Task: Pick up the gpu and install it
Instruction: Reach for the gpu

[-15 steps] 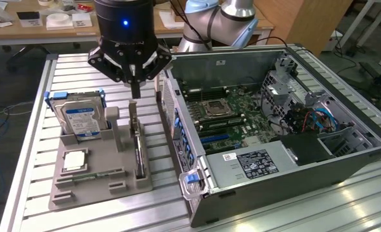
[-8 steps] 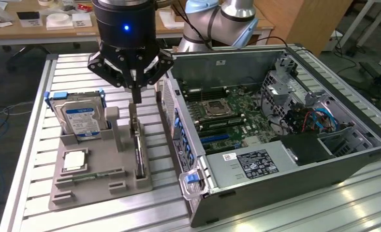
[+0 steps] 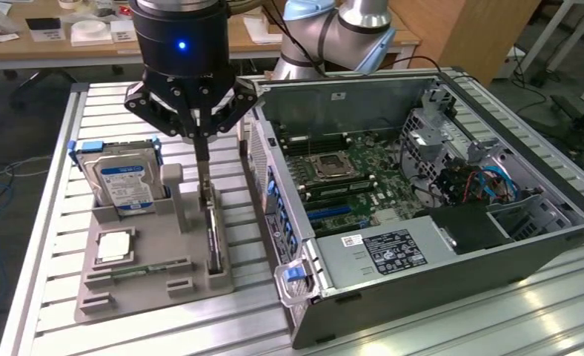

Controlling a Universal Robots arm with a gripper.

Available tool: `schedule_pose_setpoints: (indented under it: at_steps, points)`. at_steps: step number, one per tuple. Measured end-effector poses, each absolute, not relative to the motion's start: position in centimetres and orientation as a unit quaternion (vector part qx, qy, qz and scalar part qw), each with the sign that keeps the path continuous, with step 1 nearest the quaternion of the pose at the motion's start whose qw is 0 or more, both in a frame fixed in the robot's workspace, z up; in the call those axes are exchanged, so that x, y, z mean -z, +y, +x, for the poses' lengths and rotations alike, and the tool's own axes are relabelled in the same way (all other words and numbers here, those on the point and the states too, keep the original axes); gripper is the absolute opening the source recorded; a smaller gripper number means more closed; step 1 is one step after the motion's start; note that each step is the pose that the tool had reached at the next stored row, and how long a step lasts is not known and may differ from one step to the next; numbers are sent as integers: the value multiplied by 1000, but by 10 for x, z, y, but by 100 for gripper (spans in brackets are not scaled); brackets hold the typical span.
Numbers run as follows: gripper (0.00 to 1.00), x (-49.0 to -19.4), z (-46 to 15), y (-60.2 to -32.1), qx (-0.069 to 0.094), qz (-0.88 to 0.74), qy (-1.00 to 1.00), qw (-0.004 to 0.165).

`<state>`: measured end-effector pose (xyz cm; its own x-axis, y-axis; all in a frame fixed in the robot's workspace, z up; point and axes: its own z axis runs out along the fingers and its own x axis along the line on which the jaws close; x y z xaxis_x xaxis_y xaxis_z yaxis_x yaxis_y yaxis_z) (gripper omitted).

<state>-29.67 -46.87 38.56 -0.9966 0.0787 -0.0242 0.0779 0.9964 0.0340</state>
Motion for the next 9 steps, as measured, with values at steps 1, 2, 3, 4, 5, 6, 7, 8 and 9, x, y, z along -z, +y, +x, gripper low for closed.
schedule_pose_setpoints:
  at_steps: [1,2,3,4,5,6,7,8,9]
  points:
    - [11,-385,-297,-469,-17,39,999,13]
    - [11,-385,-297,-469,-17,39,999,13]
    - [11,-385,-297,-469,-17,39,999,13]
    - [11,-385,-297,-469,-17,39,999,13]
    - [11,-385,-297,-469,-17,39,999,13]
    - [11,-384,-298,-469,-17,39,999,13]
    - [11,-384,-298,-469,-17,39,999,13]
    - [11,-383,-298,-469,-17,39,999,13]
    - [11,-383,-298,-469,-16,39,999,13]
